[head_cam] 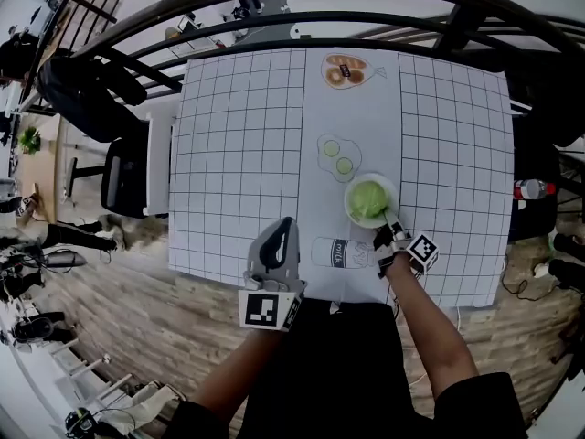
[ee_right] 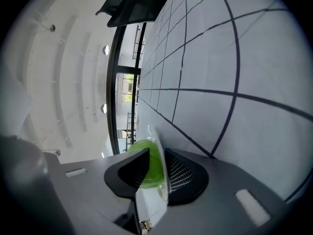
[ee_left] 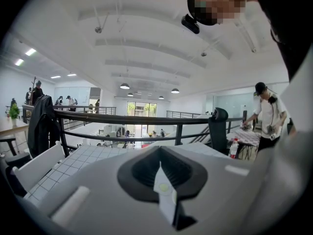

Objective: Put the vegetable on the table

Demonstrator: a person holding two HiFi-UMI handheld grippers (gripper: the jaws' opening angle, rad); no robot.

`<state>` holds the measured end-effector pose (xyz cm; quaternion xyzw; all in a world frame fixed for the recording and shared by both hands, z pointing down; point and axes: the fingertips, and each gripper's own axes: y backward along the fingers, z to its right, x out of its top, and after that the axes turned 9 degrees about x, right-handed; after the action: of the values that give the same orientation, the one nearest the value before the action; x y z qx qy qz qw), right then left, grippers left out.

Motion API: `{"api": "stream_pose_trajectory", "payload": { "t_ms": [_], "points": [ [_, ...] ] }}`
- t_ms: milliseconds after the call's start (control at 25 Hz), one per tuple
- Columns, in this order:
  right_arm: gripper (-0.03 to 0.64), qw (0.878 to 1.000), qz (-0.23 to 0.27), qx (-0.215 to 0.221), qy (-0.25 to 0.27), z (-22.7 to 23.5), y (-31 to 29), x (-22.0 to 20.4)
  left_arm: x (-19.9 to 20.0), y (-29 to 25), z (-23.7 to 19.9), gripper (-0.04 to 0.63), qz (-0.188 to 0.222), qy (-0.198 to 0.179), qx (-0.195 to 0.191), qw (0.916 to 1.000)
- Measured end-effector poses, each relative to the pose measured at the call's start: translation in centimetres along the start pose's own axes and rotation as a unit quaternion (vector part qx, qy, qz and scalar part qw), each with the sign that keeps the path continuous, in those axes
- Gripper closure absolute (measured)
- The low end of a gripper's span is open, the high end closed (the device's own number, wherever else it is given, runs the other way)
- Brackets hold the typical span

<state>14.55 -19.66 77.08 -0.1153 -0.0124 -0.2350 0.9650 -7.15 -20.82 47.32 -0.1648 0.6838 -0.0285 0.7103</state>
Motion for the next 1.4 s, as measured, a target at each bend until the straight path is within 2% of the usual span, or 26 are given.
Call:
{"api": "stream_pose_trajectory", "payload": {
  "t_ms": [400,560,720,840,1040,1280,1400],
  "points": [
    [0.466,1.000,0.007,-0.006,-0.001,-0.4,0.9,-0.2,0.4,0.5,0.8,0.588,0.008,0.006,-0.015,0.9998],
    [0.434,1.000,0.006,-0.021,0.020,-0.3,1.3,-0.4,0.1,1.1,0.7,0.588,0.007,0.006,-0.017,0.9998],
    [0.408,0.999,0.028,-0.023,0.021,-0.3,2.3,0.2,-0.1,1.7,0.7,0.588,0.007,0.006,-0.018,0.9998],
    [0.408,0.998,0.050,-0.022,0.010,0.1,3.7,0.8,-0.4,2.2,0.6,0.588,0.007,0.008,-0.020,0.9997],
    [0.408,0.998,0.058,-0.024,0.024,0.0,5.9,1.0,-0.6,3.2,0.7,0.588,0.006,0.014,-0.025,0.9996],
    [0.419,0.997,0.048,-0.001,0.064,-3.3,7.3,0.0,-0.6,4.6,1.0,0.588,0.011,0.016,-0.040,0.9990],
    [0.462,0.995,0.053,0.011,0.084,-5.2,7.9,-0.8,-0.8,5.5,1.1,0.588,0.016,0.019,-0.049,0.9985]
  ]
}}
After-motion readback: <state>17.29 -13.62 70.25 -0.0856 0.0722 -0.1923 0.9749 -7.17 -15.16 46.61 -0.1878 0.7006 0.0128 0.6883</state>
